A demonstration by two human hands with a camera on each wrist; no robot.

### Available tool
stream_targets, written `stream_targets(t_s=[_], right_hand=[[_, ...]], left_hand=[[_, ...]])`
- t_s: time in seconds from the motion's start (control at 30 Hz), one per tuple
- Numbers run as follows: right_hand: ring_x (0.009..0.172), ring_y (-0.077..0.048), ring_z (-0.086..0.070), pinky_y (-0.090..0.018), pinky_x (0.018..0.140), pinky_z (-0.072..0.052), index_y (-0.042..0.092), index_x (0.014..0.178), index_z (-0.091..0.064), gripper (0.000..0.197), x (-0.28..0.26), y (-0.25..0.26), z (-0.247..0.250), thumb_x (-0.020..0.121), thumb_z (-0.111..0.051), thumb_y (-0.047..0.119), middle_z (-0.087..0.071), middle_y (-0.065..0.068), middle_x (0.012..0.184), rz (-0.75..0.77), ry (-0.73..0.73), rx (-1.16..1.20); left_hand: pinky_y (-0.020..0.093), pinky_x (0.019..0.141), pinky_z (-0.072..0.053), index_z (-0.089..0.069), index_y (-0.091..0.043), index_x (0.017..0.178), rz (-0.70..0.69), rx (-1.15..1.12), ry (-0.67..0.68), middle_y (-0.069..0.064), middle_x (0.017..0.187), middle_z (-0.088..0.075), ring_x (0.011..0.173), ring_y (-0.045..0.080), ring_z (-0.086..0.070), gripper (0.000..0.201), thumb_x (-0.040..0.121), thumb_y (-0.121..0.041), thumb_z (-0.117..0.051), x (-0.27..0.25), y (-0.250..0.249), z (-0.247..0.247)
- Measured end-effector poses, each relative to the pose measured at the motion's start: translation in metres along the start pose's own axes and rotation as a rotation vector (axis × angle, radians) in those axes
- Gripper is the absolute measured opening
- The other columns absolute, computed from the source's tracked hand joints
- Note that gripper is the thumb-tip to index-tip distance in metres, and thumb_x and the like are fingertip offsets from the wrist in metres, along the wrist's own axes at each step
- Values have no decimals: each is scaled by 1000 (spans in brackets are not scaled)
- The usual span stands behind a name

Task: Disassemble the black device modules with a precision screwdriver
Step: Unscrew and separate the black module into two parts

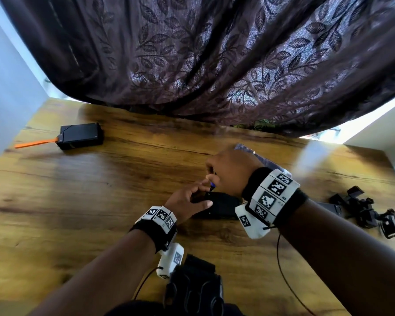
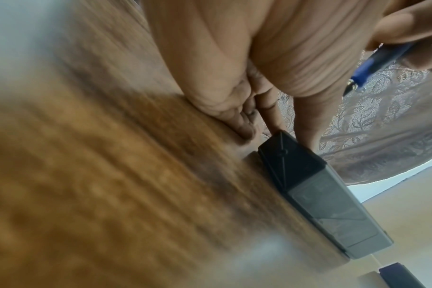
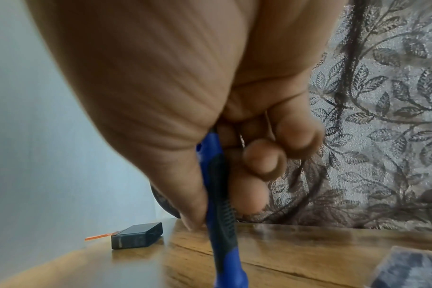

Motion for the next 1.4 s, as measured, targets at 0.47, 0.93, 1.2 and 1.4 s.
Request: stream_targets(t_s=[0.47, 0.93, 1.2, 1.4], right_hand=[[94, -19, -62, -34, 73, -48, 25, 105, -63, 13, -9, -5, 0, 98, -59, 35, -66, 2, 107, -76, 8, 17], [92, -15, -56, -40, 80, -55, 27, 99, -57, 16, -16, 1, -2, 88, -65, 18, -51, 6, 109, -49, -16, 156], [90, -21, -61, -36, 71, -45, 23, 112, -55, 18, -14, -1, -4, 102, -50, 37, -61, 0, 108, -116, -85, 81], [100, -21, -55, -42, 81, -53, 23, 111, -56, 25, -18, 9, -6, 89, -66, 18, -48, 0, 119, -51, -34, 152]], left_hand=[[17, 109, -36, -64, -28, 127, -37, 38, 1, -26, 151, -42, 136, -3, -45, 38, 91, -34, -76, -1, -4, 0], [27, 118, -34, -65, -34, 127, -27, 37, 6, -32, 150, -42, 140, -5, -39, 41, 88, -41, -76, 3, 2, -2], [36, 115, -41, -66, -29, 127, 21, 35, -27, -18, 143, -57, 131, 2, -53, 45, 86, -43, -78, 0, 1, 2], [37, 115, -42, -66, -28, 126, 30, 37, -27, -18, 138, -61, 129, 2, -55, 40, 88, -38, -77, -2, -2, 1]])
Point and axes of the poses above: each hand's wrist, its own x-axis towards the middle knuckle, its own z-axis out of the back of the hand, y = z × x, the point moved 9 cm from there along x, towards the middle knuckle
